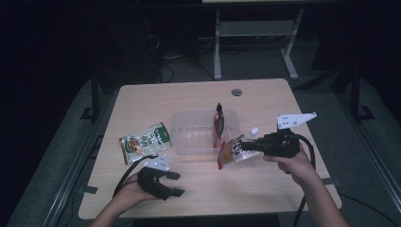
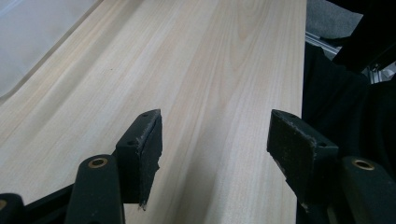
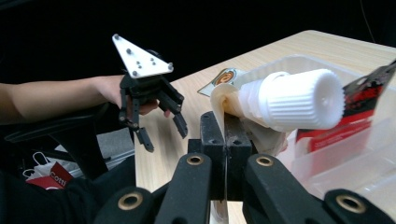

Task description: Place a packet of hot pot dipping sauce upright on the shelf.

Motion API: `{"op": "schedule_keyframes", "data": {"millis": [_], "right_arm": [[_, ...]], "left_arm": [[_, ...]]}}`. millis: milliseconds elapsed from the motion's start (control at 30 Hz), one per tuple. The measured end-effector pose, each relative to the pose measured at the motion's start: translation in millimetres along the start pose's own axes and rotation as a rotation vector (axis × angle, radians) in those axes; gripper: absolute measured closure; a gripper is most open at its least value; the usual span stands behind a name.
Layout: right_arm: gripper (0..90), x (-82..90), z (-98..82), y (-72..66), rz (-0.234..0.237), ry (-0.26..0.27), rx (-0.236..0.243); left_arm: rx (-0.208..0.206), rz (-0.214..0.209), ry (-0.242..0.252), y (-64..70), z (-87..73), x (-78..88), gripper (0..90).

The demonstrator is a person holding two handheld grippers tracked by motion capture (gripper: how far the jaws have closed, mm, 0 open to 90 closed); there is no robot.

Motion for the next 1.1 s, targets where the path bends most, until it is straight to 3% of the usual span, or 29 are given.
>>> {"op": "schedule_keyframes", "data": {"millis": [300,533,867,1100], "right_arm": [[89.6,6.4,4.0,12.2,-0.031,-0.017,0.01],[89.7,6.7,10.3,30.5,-0.069,-0.035,0.024],[89.6,1.8,11.5,60.8,-0.105,-0.064,0.0],[89.6,0.9,10.4,74.6,-0.124,-0.074,-0.013]], "left_arm": [[-0.011,0.009,-0.01,-1.7,-0.6,-0.5,35.4],[-0.005,0.013,-0.011,-2.4,-1.3,0.0,35.5],[-0.013,0.017,-0.021,-2.9,-2.3,-0.3,35.5],[-0.006,0.016,-0.025,-2.5,-2.7,-1.2,35.5]]}}
Point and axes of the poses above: each handheld gripper's, and its own axes: x roughly backward along the jaws, z roughly out of its top, y roughly to its right, the point moved 8 cm from there along -x, roughly forward along the jaws, and after that the axes turned 15 degrees about x, right-handed, at the moved point
